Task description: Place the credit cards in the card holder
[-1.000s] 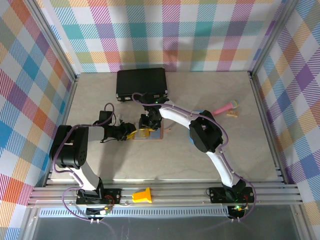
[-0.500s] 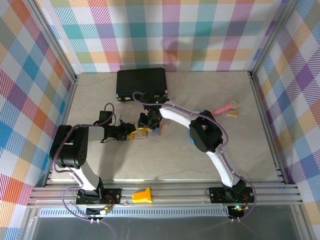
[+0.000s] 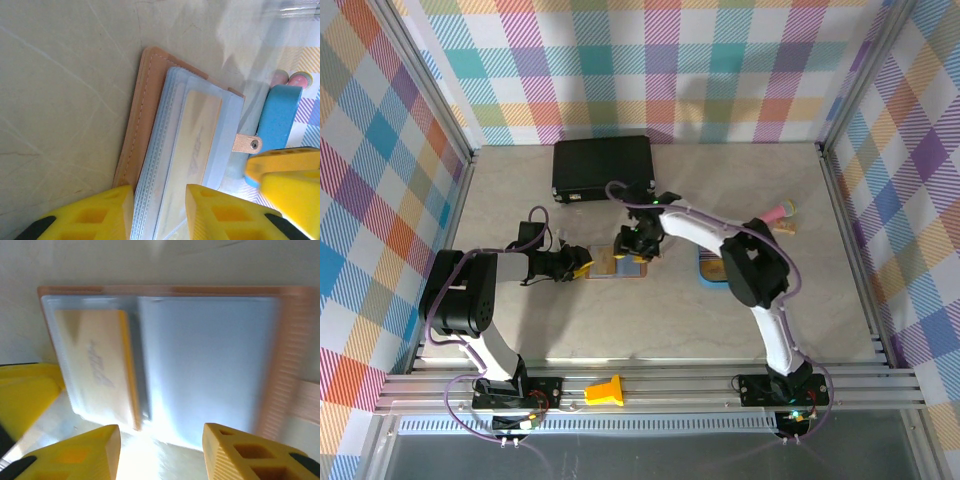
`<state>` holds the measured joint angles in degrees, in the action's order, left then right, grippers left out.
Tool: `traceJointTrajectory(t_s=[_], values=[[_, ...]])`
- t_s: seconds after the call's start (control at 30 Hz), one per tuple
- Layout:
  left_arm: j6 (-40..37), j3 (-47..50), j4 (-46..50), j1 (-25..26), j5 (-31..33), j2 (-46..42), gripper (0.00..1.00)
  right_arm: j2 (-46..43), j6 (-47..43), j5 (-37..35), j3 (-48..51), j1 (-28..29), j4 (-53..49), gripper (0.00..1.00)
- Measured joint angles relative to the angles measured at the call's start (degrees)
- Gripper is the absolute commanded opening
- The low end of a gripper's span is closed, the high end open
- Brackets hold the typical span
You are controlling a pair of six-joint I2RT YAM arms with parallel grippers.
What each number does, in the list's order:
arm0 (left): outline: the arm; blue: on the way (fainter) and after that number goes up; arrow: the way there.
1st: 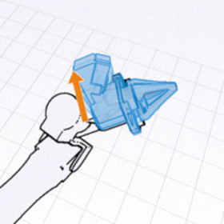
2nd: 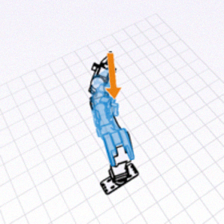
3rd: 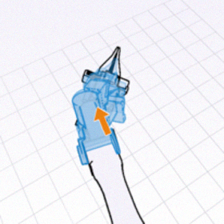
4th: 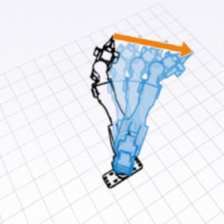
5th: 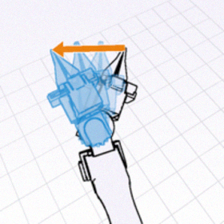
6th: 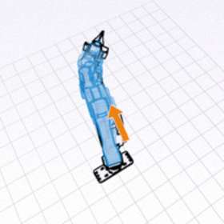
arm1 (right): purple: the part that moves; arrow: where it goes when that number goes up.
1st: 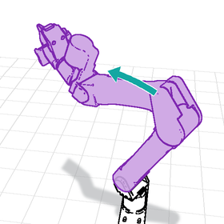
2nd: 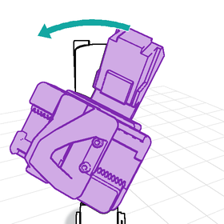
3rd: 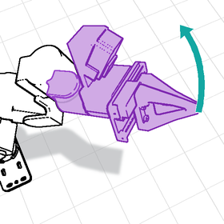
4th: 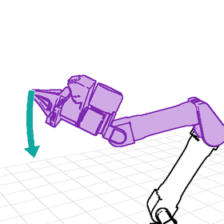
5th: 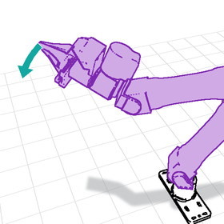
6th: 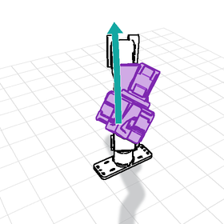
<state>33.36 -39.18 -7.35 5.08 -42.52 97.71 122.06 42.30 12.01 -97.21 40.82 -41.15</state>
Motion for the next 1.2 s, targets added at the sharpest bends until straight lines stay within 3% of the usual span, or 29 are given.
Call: traceJointTrajectory(t_s=[0.17,0.37,0.57,0.77,1.07,1.2], values=[[-0.02,-0.02,0.04,0.0,0.0,0.0,0.34,-8.57,-2.12,0.11,7.76,-6.49,1.33,0.4],[-0.24,-0.04,0.13,0.04,0.22,-0.31,0.35,-9.92,-6.78,1.6,12.26,-10.86,2.54,0.4],[-2.75,-0.44,5.29,0.44,3.34,-4.81,0.43,-9.94,-11.1,3.76,12.41,-9.46,4.55,0.41],[-4.61,-2.78,9.7,0.44,7.1,-8.98,0.44,-9.7,-12.37,2.64,11.26,-5.16,5.03,0.39],[-5.2,-4.04,13.22,1.73,11.78,-6.88,0.41,-2.6,-9.99,0.46,2.01,-1.18,2.56,0.39],[-5.38,-4.13,13.22,2.38,12.15,-5.14,0.45,0.28,-9.77,0.22,0.61,-1.38,1.05,0.41]])
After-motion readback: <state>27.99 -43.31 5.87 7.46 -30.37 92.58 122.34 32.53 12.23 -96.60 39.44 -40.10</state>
